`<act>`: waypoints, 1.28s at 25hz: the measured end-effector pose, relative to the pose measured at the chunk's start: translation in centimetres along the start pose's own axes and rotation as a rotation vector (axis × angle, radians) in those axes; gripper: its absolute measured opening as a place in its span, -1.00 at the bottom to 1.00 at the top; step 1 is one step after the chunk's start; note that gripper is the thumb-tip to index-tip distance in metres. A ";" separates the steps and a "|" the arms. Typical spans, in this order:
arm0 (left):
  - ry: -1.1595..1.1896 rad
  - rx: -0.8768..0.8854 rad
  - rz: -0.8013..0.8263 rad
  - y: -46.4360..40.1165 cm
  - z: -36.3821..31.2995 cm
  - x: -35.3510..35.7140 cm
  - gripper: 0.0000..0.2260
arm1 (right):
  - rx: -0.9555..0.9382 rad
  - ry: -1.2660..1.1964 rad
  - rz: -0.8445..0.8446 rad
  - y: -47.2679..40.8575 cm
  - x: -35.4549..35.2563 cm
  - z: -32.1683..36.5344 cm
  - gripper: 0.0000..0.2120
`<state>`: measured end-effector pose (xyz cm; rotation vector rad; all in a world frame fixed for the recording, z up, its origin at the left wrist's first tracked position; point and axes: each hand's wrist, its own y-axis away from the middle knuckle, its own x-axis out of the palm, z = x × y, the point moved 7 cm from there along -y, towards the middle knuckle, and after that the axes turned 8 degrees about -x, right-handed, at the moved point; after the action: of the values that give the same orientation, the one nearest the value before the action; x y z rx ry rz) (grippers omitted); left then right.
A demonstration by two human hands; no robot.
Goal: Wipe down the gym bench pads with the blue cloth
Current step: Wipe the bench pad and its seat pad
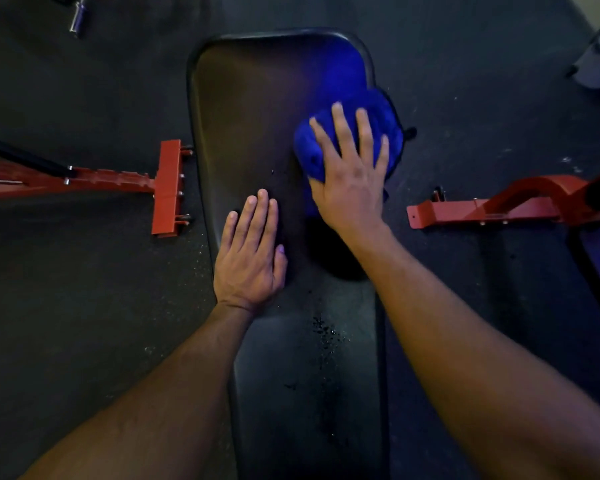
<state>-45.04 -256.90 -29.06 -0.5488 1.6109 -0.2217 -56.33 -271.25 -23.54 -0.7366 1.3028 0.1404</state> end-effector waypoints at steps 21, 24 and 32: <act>-0.054 0.010 0.008 0.3 0.2 0.4 -0.36 | 0.652 -0.972 0.013 21.2 4.1 -5.2 -0.41; -0.040 0.038 0.022 0.3 -0.9 0.1 -0.34 | 0.692 -0.899 0.062 28.3 3.5 -4.4 -0.48; -0.125 0.144 0.068 0.5 -0.7 0.7 -0.22 | 0.627 -0.848 0.071 23.7 3.7 -5.2 -0.53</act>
<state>-45.85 -256.90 -29.85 -0.3889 1.4766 -0.2463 -71.07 -257.12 -37.12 -0.0497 0.4972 0.0772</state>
